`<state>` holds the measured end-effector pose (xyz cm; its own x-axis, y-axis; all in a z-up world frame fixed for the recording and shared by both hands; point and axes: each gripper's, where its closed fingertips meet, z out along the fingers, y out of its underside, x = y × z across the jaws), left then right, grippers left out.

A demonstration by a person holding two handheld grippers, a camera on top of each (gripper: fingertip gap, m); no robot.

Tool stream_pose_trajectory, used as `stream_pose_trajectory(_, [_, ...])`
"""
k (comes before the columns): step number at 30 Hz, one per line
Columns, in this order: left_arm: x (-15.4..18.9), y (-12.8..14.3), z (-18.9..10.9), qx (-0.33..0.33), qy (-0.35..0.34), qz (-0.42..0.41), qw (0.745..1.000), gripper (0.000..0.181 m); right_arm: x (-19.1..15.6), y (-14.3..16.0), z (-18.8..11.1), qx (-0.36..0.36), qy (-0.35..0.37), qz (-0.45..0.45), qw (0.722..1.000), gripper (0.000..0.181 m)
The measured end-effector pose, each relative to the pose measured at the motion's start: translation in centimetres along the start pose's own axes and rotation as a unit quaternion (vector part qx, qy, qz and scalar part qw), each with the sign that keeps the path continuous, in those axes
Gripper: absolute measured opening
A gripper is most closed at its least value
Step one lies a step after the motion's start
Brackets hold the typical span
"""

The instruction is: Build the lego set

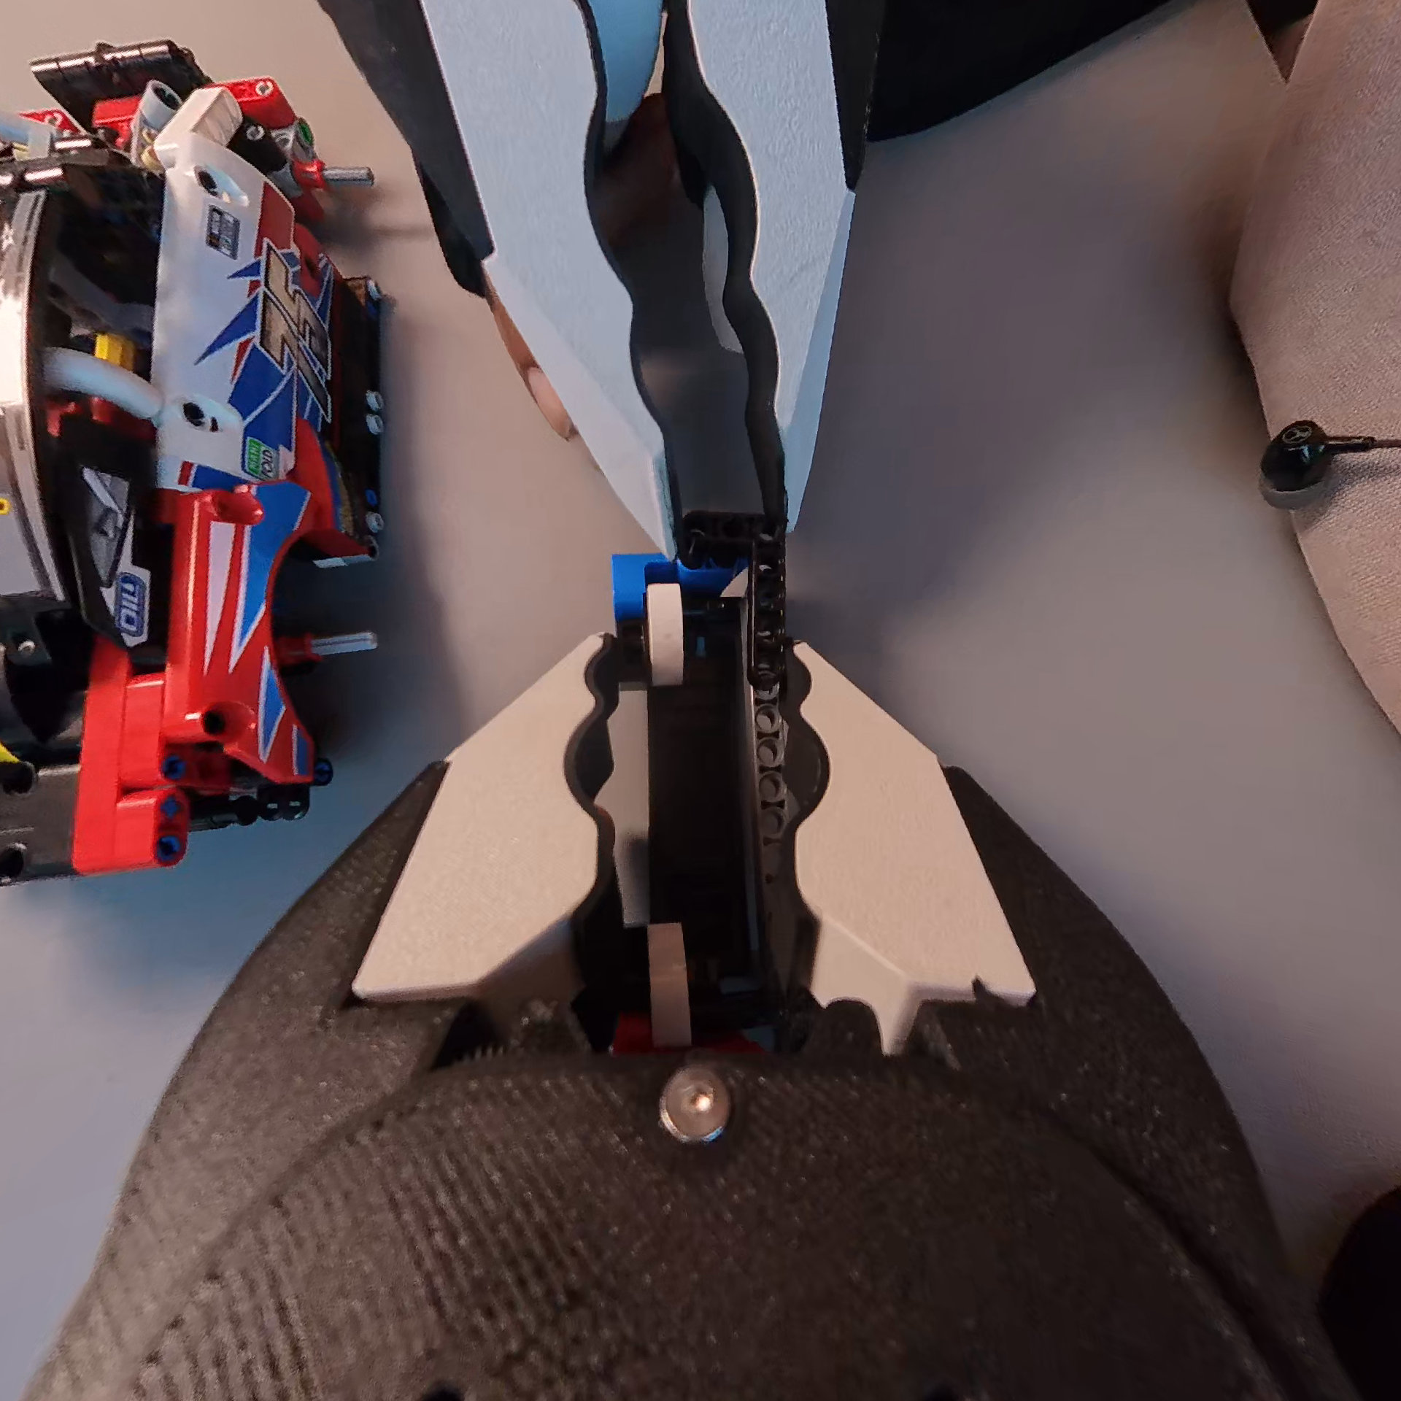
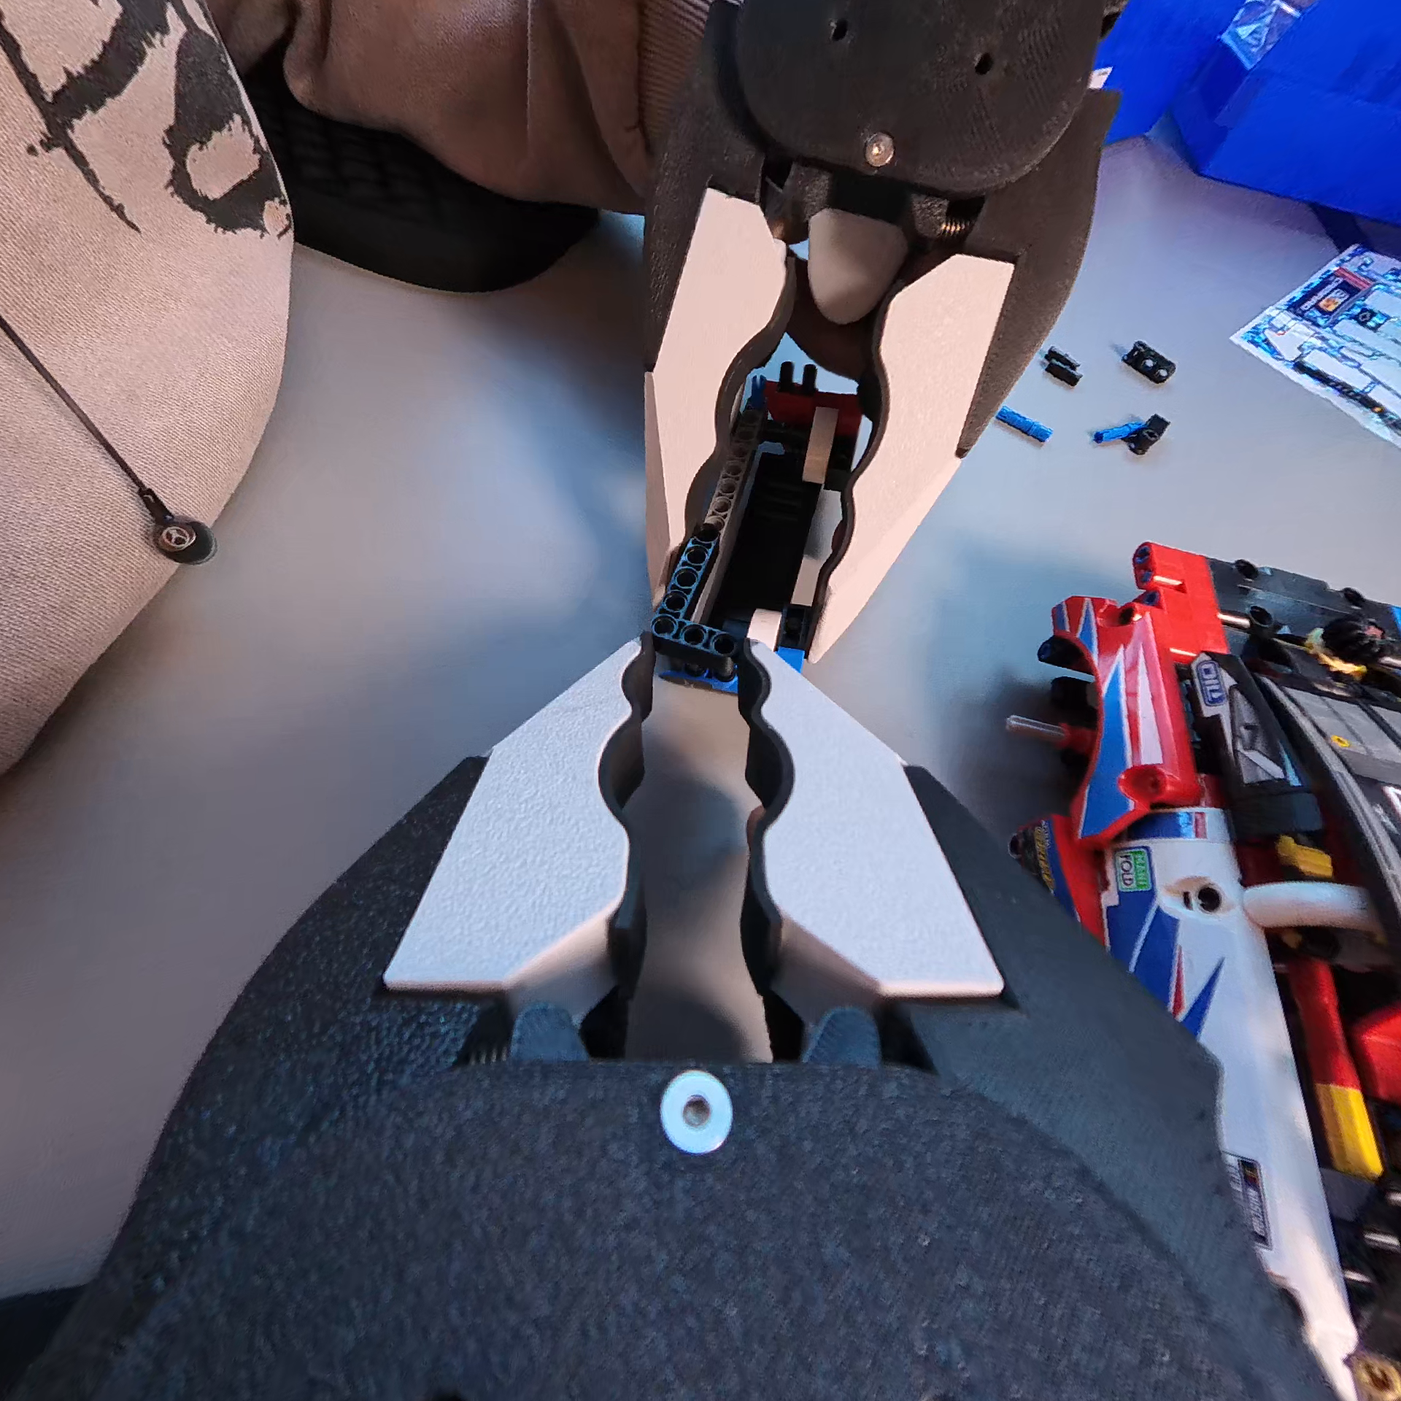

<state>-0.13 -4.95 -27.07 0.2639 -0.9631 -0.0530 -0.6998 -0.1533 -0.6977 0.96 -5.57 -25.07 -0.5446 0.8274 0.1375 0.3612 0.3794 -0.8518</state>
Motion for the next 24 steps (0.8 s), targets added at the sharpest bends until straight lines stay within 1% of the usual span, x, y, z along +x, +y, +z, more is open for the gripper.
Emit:
stream_pose_trajectory(10, [0.04, -0.06, -0.01, 0.014, 0.006, -0.004, 1.0, 0.041, -0.02, 0.07, 0.08, -0.001, -0.008, -0.011, 1.0, 0.019])
stream_pose_trajectory(12, [0.06, -0.09, 0.01, 0.015, 0.007, -0.005, 1.0, 0.041, 0.14, 0.07, 0.25, -0.003, -0.011, -0.014, 1.0, 0.015])
stream_pose_trajectory(18, [0.08, -0.1, 0.04, 0.015, 0.002, -0.005, 1.0, 0.041, 0.14, 0.35, 0.57, -0.017, -0.03, -0.001, 0.999, 0.012])
stream_pose_trajectory(23, [0.09, -0.12, 0.04, 0.015, 0.002, -0.009, 1.0, 0.041, 0.16, 0.37, 0.49, -0.019, -0.03, -0.001, 0.999, 0.013])
stream_pose_trajectory(24, [0.07, -0.12, 0.03, 0.015, 0.001, -0.01, 1.0, 0.041, 0.15, 0.39, 0.43, -0.021, -0.029, 0.001, 0.999, 0.016])
